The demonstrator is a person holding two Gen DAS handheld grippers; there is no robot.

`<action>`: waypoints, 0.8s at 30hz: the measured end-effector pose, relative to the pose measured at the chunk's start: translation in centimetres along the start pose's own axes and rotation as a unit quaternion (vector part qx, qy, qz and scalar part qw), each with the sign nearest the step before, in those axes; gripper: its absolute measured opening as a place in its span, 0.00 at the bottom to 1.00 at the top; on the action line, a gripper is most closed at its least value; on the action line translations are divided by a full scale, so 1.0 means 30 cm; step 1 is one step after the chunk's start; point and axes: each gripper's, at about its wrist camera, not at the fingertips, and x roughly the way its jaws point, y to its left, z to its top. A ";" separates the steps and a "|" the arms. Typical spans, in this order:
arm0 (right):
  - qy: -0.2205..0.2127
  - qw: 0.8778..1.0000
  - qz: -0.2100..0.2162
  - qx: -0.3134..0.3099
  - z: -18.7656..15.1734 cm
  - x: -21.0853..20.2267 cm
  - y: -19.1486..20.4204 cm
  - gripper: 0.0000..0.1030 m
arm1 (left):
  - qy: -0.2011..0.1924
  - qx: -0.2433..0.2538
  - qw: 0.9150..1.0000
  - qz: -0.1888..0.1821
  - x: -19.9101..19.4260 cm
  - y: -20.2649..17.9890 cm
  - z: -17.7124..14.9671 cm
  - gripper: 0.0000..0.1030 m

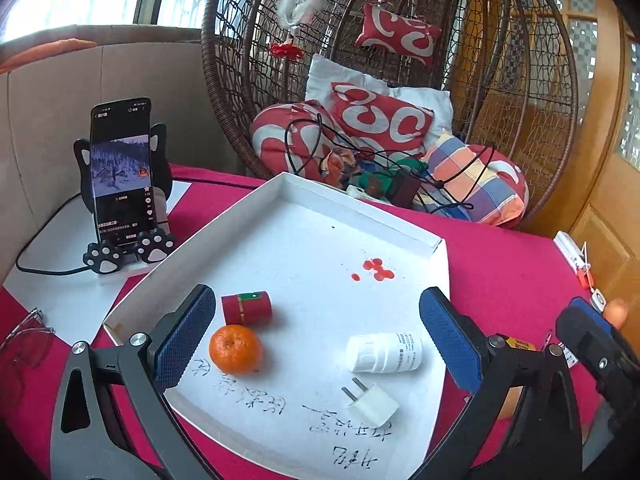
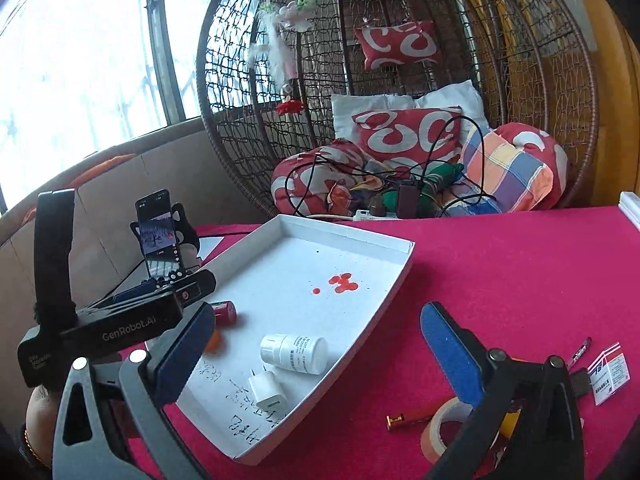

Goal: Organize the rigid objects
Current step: 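Lower both held items into the tray and open both tools, then grasp the brown tape roll with the left tool while the right tool grasps the red-white medicine box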

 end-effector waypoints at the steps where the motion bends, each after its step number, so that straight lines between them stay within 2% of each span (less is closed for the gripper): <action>1: -0.009 1.000 -0.009 0.009 0.006 -0.017 -0.025 1.00 | -0.001 0.003 1.000 -0.007 -0.005 -0.014 -0.002 1.00; 5: -0.063 0.996 -0.045 0.034 0.021 -0.112 -0.112 1.00 | 0.000 0.013 0.999 -0.034 -0.023 -0.064 -0.020 1.00; 9: -0.137 0.987 -0.068 0.058 0.036 -0.228 -0.187 1.00 | 0.005 0.041 0.997 -0.064 -0.032 -0.122 -0.040 1.00; 12: -0.201 0.974 -0.060 0.089 0.053 -0.322 -0.245 1.00 | 0.009 0.048 0.995 -0.091 -0.041 -0.152 -0.057 1.00; 14: -0.229 0.965 -0.051 0.115 0.060 -0.374 -0.291 1.00 | 0.017 0.056 0.993 -0.101 -0.039 -0.177 -0.075 1.00; 18: -0.233 0.959 -0.100 0.130 0.056 -0.418 -0.361 1.00 | 0.055 0.095 0.986 -0.122 -0.015 -0.282 -0.134 1.00; 21: -0.225 0.955 -0.128 0.145 0.018 -0.423 -0.423 1.00 | 0.090 0.144 0.976 -0.135 0.007 -0.383 -0.193 1.00; 24: -0.203 0.953 -0.152 0.163 -0.022 -0.421 -0.493 1.00 | 0.104 0.185 0.966 -0.147 0.027 -0.466 -0.248 1.00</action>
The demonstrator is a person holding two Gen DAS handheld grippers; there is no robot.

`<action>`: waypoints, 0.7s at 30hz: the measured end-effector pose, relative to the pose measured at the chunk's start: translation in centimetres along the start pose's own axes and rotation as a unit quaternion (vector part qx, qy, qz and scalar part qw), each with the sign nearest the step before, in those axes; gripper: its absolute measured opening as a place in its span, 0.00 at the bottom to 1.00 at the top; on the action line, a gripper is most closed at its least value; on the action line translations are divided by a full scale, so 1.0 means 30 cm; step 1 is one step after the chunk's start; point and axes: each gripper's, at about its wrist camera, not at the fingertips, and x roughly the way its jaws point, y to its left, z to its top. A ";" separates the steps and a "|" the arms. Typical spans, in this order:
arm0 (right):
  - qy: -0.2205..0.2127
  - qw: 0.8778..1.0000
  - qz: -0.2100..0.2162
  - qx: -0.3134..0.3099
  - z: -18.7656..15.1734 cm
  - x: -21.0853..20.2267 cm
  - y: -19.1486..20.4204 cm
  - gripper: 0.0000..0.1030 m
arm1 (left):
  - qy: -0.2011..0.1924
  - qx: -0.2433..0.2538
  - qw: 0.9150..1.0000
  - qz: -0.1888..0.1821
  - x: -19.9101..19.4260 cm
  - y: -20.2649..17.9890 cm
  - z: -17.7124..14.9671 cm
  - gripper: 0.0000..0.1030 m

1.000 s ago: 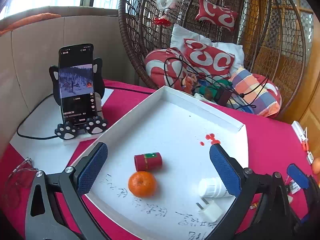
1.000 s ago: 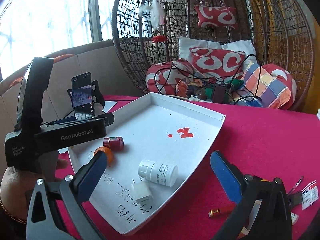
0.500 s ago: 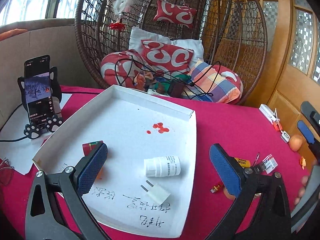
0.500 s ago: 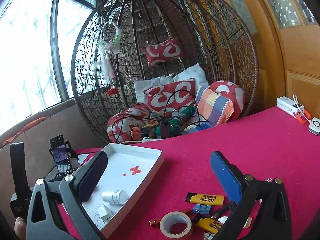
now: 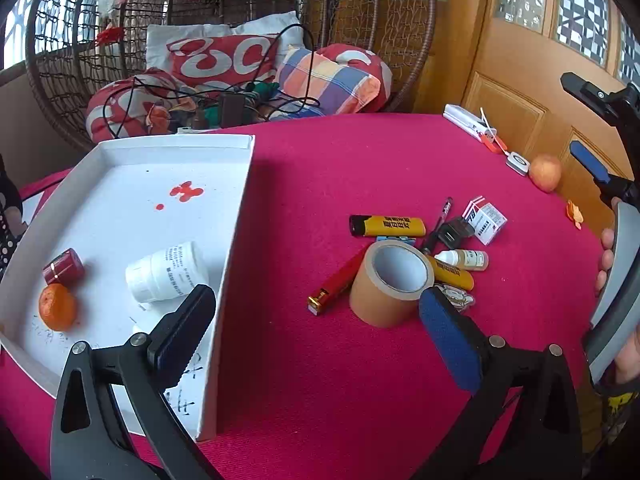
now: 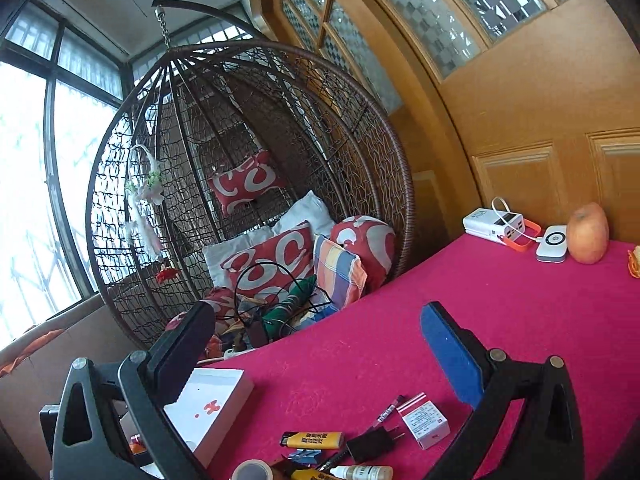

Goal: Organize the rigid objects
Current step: 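Grasp the brown tape roll with the left tool while the right tool grasps the red-white medicine box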

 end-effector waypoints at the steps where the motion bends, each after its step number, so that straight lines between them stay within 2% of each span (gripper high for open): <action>1: 0.008 1.000 -0.008 0.003 -0.007 0.003 -0.025 1.00 | 0.004 0.013 1.000 0.000 0.018 -0.023 -0.003 1.00; 6: 0.027 0.998 -0.044 0.024 -0.026 -0.002 -0.144 1.00 | 0.028 0.063 0.998 0.004 0.119 -0.103 0.001 0.99; 10: 0.057 0.994 -0.089 0.038 -0.037 0.020 -0.235 1.00 | 0.030 0.085 0.996 0.009 0.177 -0.152 0.025 0.95; 12: 0.093 0.990 -0.096 0.041 -0.051 0.051 -0.263 1.00 | 0.035 0.083 0.996 0.010 0.199 -0.157 0.025 0.78; 13: 0.113 0.988 -0.097 0.038 -0.060 0.067 -0.272 1.00 | 0.040 0.082 0.996 0.011 0.208 -0.156 0.020 0.66; 14: 0.133 0.986 -0.096 0.033 -0.074 0.084 -0.275 1.00 | 0.038 0.083 0.996 0.012 0.208 -0.156 0.015 0.65; 17: 0.176 0.981 -0.083 0.012 -0.113 0.123 -0.257 1.00 | 0.030 0.086 0.996 -0.002 0.190 -0.163 0.008 0.51; 18: 0.184 0.980 -0.082 0.004 -0.125 0.135 -0.248 0.99 | 0.030 0.084 0.996 -0.003 0.186 -0.162 0.007 0.51; 19: 0.191 0.979 -0.073 -0.004 -0.134 0.152 -0.236 0.97 | 0.029 0.082 0.996 -0.005 0.182 -0.160 0.005 0.51; 20: 0.204 0.977 -0.065 -0.013 -0.143 0.172 -0.225 0.87 | 0.027 0.080 0.996 -0.009 0.178 -0.155 0.004 0.51; 21: 0.217 0.974 -0.061 -0.022 -0.152 0.194 -0.215 0.71 | 0.027 0.074 0.997 -0.012 0.174 -0.151 0.004 0.51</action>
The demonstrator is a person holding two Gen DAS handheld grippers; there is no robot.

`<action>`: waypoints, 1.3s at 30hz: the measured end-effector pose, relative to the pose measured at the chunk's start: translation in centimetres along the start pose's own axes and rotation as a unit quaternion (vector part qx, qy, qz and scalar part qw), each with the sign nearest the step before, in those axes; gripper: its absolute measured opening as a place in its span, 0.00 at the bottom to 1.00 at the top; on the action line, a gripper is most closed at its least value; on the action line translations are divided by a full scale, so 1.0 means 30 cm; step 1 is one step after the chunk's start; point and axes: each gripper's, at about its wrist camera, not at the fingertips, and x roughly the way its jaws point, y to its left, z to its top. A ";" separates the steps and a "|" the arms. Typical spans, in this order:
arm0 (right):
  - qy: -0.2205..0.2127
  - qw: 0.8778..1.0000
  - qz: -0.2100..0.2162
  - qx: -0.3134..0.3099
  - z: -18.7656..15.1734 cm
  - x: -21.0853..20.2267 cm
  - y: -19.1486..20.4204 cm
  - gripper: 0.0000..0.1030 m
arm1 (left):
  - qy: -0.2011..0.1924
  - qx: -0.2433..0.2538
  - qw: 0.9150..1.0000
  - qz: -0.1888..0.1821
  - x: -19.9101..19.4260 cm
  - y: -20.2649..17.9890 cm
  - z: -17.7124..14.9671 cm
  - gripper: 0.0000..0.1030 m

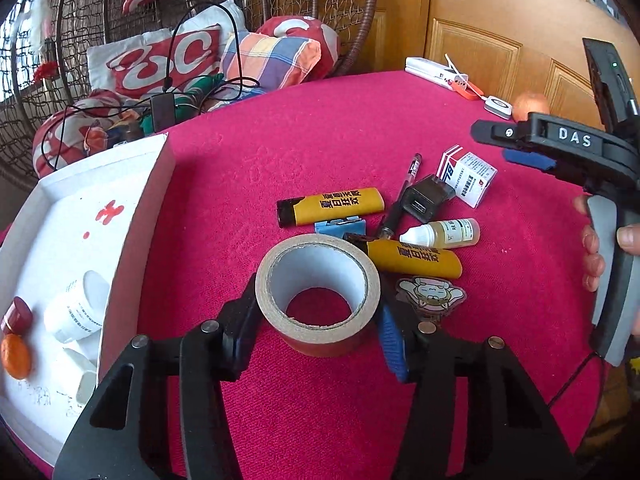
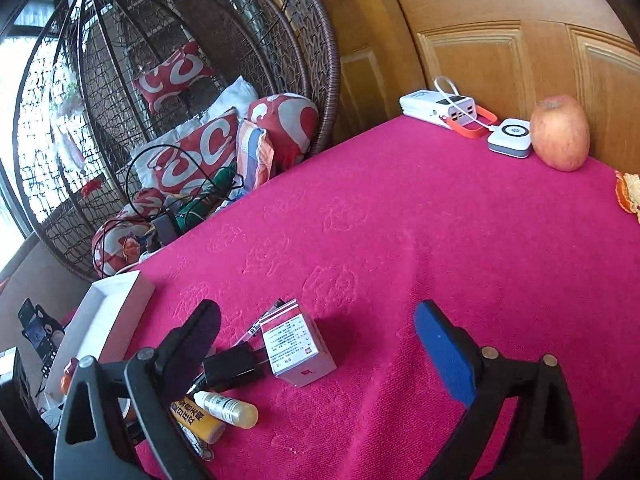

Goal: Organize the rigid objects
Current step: 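Grasp the brown tape roll with the left tool while the right tool grasps the red-white medicine box, then carry the tape roll and medicine box over the white tray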

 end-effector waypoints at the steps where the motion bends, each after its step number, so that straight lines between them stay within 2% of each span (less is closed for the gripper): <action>1: 0.016 1.000 0.002 -0.010 0.000 0.026 0.011 0.66 | 0.000 -0.007 1.000 -0.004 -0.004 0.006 -0.001 0.51; 2: 0.034 0.999 0.008 -0.019 -0.003 0.052 0.023 0.61 | 0.000 -0.013 1.000 -0.008 -0.008 0.011 -0.001 0.51; 4: 0.061 0.997 0.014 -0.036 -0.017 0.094 0.040 0.59 | 0.000 -0.018 1.000 -0.009 -0.015 0.017 -0.001 0.51; 5: 0.068 0.997 0.010 -0.046 -0.028 0.108 0.048 0.55 | -0.002 -0.021 1.000 -0.009 -0.019 0.019 -0.002 0.51; 8: 0.085 0.995 -0.004 -0.058 -0.048 0.142 0.052 0.34 | -0.007 -0.027 1.000 -0.013 -0.034 0.022 -0.003 0.51; 9: 0.078 0.995 -0.001 -0.054 -0.046 0.131 0.044 0.33 | -0.010 -0.028 0.999 -0.015 -0.042 0.022 -0.002 0.51; 15: 0.042 0.999 -0.006 -0.034 -0.039 0.073 0.017 0.32 | -0.035 -0.027 0.999 -0.021 -0.103 0.015 0.009 0.51; 24: -0.010 0.999 0.042 -0.030 0.013 -0.067 0.085 0.32 | -0.066 -0.030 0.997 -0.023 -0.191 0.016 0.023 0.51; 32: -0.018 0.996 0.060 -0.062 0.013 -0.102 0.166 0.32 | -0.080 -0.035 0.996 -0.017 -0.236 0.037 0.013 0.51; 39: -0.008 0.996 0.067 -0.065 0.001 -0.097 0.171 0.32 | -0.093 -0.045 0.995 -0.011 -0.270 0.059 0.011 0.51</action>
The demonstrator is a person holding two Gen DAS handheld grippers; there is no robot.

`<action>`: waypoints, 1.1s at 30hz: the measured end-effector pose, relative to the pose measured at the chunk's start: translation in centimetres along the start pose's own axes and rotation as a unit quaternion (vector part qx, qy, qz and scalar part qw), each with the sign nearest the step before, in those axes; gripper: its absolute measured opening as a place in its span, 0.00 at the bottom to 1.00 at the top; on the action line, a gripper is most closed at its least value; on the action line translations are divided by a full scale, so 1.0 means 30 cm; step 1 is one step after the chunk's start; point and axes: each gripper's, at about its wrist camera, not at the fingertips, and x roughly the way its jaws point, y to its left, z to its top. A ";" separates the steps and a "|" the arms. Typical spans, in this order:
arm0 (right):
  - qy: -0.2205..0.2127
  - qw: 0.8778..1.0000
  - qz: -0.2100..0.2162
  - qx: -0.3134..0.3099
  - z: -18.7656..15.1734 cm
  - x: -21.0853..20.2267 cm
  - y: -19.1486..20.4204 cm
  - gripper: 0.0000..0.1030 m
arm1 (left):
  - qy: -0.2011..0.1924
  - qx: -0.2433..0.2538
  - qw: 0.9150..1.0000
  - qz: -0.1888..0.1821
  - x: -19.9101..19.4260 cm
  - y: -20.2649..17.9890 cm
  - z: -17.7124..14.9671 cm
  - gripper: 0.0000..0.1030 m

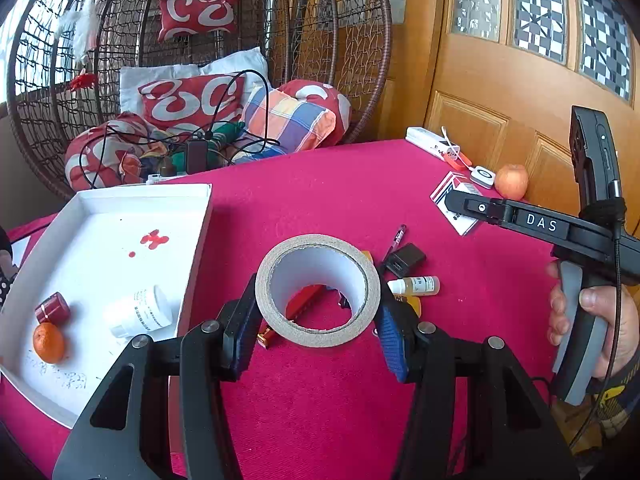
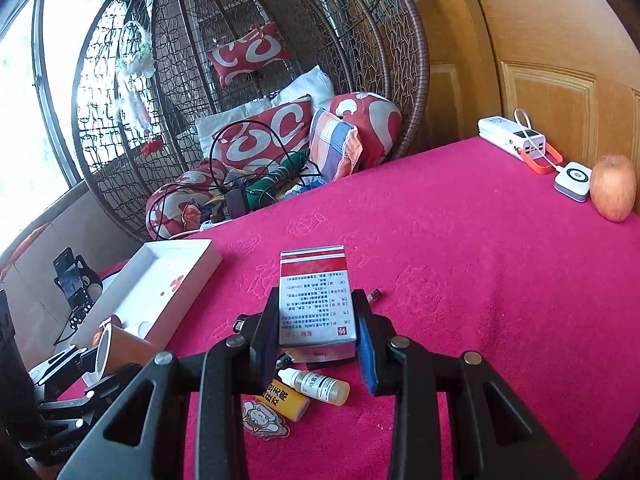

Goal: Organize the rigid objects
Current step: 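Carry the tape roll and medicine box over the white tray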

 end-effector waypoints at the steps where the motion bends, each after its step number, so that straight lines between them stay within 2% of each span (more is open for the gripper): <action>1: 0.001 1.000 0.001 -0.001 -0.001 0.000 0.002 0.32 | -0.001 -0.001 1.000 0.000 -0.003 0.002 0.000 0.51; 33: 0.029 0.999 0.035 -0.027 -0.011 0.033 0.110 0.32 | -0.033 -0.060 0.997 0.023 -0.074 0.140 -0.002 0.51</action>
